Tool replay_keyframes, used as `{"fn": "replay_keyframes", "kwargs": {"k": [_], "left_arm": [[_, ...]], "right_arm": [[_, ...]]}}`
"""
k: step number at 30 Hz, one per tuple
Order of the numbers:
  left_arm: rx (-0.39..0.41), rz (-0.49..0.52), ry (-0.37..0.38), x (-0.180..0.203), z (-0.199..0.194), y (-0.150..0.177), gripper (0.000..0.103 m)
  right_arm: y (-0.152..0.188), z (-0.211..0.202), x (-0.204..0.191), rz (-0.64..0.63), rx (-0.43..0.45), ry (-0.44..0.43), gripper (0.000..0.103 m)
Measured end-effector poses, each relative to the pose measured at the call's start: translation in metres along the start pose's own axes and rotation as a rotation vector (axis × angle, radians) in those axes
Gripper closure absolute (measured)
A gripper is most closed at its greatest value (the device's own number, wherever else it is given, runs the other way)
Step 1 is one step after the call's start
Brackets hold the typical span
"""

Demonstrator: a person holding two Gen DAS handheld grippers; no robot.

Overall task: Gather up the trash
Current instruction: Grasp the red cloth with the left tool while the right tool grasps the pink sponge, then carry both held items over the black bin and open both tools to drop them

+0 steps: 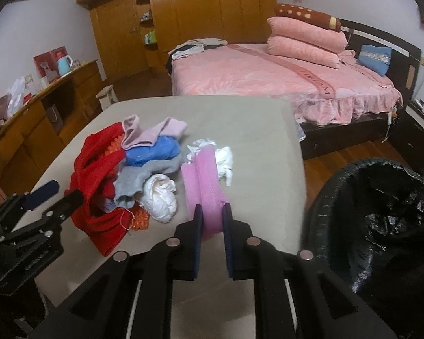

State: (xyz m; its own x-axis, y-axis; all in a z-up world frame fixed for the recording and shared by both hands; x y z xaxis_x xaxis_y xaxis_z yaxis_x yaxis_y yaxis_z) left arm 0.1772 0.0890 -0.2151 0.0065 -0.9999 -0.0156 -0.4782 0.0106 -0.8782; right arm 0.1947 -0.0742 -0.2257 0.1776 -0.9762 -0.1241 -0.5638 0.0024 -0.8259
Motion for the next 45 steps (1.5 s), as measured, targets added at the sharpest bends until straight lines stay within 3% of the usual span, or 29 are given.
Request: {"fn": "replay_keyframes", "kwargs": {"k": [4,7,8,21,28,33,45], "left_arm": [[-0.026,0.01,-0.008,0.005,0.011,0.005,0.073],[-0.047,0.009,-0.008,0.006,0.019,0.009,0.096],[-0.051,0.001,-0.01,0.004,0.021,0.01,0.098],[0.044,-0.037,0.012,-0.008,-0.028,-0.03,0.099],[-0.028,-0.054,0.038,-0.004,-0.021,-0.011,0.099],[0.05,-0.041,0.039,0.0,-0.044,-0.028,0.099],[0.096,-0.028,0.224,0.075,-0.075,-0.063,0.1]], "right_arm": [[0.001,-0.001,0.008,0.016,-0.005,0.004,0.089],[0.003,0.0,0.008,0.014,-0.011,0.003,0.089],[0.004,0.001,0.008,0.012,-0.012,0.003,0.089],[-0.004,-0.015,-0.001,0.003,0.009,-0.018,0.089],[0.003,-0.019,-0.002,0.013,-0.012,-0.022,0.089],[0.0,-0.03,0.001,0.02,0.0,-0.022,0.089],[-0.032,-0.079,0.038,0.068,0.085,0.05,0.089]]}}
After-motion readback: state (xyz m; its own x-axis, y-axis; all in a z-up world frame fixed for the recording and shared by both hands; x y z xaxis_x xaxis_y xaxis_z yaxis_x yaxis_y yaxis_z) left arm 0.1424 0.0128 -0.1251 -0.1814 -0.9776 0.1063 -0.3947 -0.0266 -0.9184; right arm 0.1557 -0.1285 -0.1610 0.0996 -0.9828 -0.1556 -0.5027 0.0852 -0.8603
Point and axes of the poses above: each gripper's, at about its wrist camera, not at the fingertips, and z roughly the way its jaws point, x to its right, y to its underside, the point moved 10 cm from there along z, roughly the way its jaws point, and after that the axes turned 11 degrees about x, right-handed, at the moved point
